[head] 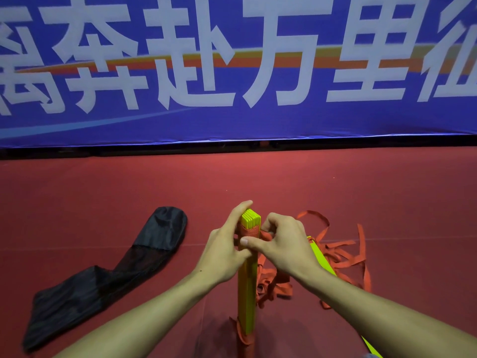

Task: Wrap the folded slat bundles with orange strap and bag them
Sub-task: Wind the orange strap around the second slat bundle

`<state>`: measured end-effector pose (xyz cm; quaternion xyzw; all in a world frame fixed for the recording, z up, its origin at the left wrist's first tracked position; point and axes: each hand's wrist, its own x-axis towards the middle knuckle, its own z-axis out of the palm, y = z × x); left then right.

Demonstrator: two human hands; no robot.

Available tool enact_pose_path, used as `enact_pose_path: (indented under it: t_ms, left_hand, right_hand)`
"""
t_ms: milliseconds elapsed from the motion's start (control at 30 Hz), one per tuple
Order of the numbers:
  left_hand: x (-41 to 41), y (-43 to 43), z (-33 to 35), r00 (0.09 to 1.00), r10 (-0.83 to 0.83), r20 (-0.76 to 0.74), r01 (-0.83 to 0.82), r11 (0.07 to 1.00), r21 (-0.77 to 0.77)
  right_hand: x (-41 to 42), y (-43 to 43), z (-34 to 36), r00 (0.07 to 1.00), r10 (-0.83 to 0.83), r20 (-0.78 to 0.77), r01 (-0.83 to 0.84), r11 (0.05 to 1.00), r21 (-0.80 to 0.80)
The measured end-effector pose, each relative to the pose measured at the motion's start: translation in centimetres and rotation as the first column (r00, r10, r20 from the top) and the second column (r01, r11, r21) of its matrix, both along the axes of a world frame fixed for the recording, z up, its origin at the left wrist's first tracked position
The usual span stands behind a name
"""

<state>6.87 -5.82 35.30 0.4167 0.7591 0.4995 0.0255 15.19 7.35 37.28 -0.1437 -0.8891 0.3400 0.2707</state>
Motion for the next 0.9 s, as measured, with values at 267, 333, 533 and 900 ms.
enact_pose_path:
  t_ms: [267, 333, 533, 900]
  left_hand:
    - [-0.7, -0.4, -0.6, 0.965, -0.086, 0.248, 0.055, 0.99, 0.127]
    - [-0.5, -0.3, -0.2, 0.945, -0.135, 0.297, 0.095, 0.985, 0.146]
    - [-0.3, -0.8, 0.6, 0.883, -0.207, 0.421, 0.143, 0.974, 0.178]
    - [-0.5, -0.7, 0.9, 0.9, -0.164, 0.404, 0.068, 0.968, 0.241]
  right_hand:
    - [-0.1, 1.9, 0.6, 0.996, 0.078, 0.036, -0.078, 0.997, 0.001]
    - [-0.2, 1.8, 0.5, 0.995, 0.097, 0.037, -0.098, 0.995, 0.011]
    - [-0.3, 2.5, 0.1, 0.988, 0.152, 0.018, -0.151, 0.987, -0.053]
    - [0.2, 1.4, 0.4, 0.965, 0.263, -0.016, -0.245, 0.873, -0.421]
